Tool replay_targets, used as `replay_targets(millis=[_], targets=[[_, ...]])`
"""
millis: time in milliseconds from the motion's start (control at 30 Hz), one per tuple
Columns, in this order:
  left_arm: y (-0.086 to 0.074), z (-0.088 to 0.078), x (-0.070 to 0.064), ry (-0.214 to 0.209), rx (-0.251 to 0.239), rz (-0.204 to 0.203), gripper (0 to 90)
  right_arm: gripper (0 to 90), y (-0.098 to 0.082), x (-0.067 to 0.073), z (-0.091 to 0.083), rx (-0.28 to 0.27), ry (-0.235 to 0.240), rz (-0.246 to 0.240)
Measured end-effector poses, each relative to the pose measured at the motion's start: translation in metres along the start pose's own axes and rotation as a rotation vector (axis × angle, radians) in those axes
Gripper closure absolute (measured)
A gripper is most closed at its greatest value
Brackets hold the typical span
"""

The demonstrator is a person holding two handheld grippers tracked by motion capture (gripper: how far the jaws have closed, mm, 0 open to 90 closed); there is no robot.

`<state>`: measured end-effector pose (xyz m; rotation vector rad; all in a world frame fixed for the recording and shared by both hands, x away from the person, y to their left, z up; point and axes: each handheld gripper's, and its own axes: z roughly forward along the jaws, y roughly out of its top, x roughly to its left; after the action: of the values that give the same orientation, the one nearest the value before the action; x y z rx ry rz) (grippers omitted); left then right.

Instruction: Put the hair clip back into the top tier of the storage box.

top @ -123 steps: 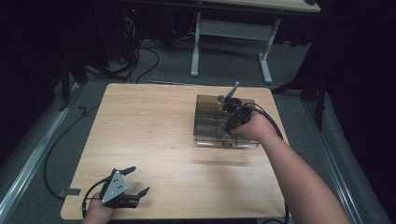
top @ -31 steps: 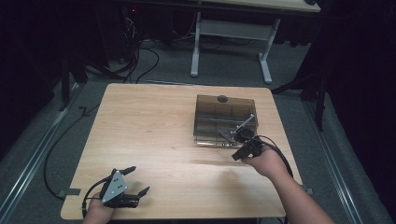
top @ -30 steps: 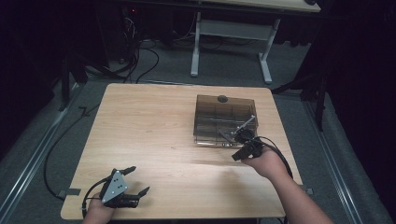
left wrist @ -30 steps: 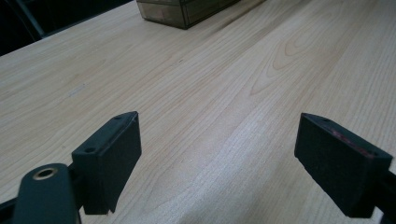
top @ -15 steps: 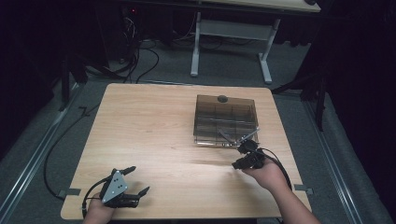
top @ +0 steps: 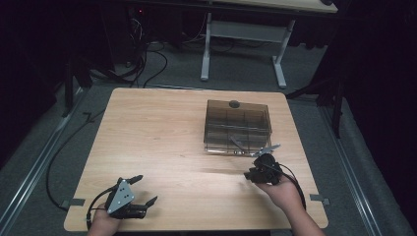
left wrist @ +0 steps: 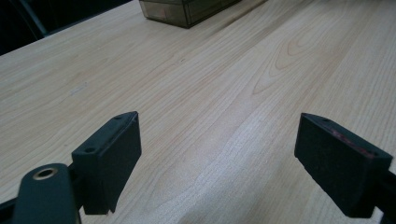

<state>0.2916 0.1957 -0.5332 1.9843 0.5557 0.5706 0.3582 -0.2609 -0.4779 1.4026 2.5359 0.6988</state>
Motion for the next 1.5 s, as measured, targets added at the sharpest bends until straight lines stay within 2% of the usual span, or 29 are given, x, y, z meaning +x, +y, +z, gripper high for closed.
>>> replay_targets(millis=[300,400,767,867,933,1100,1133,1300,1433,1500], targets=[[0.000,0.000,0.000,0.005,0.004,-0.004,15.2,64.4,-0.017,-0.001,-0.002,-0.101,-0.003,0.026],[0.000,0.000,0.000,0.007,0.006,-0.006,15.2,62.7,-0.022,-0.001,-0.003,-0.135,-0.002,0.019],[0.000,0.001,0.000,0.013,0.007,-0.011,15.2,59.7,-0.039,0.009,-0.001,-0.267,-0.047,-0.020],[0.000,0.001,0.000,0.014,0.008,-0.012,15.2,58.8,-0.045,0.012,0.002,-0.311,-0.052,-0.004],[0.000,0.001,0.001,0.015,0.008,-0.013,15.2,58.2,-0.050,0.011,0.004,-0.357,-0.036,0.003],[0.000,0.001,0.001,0.020,0.010,-0.016,15.2,57.4,-0.063,0.013,0.012,-0.425,-0.051,0.043],[0.000,0.001,0.001,0.020,0.010,-0.016,15.2,57.2,-0.065,0.013,0.013,-0.434,-0.057,0.049],[0.000,0.001,0.001,0.022,0.012,-0.018,15.2,56.3,-0.076,0.014,0.013,-0.476,-0.099,0.015],[0.000,0.001,0.000,0.023,0.013,-0.001,15.2,55.0,-0.080,0.018,0.013,-0.513,-0.100,0.016],[0.001,0.001,-0.001,0.019,0.015,0.001,15.2,54.5,-0.079,0.018,0.015,-0.499,-0.103,0.004]])
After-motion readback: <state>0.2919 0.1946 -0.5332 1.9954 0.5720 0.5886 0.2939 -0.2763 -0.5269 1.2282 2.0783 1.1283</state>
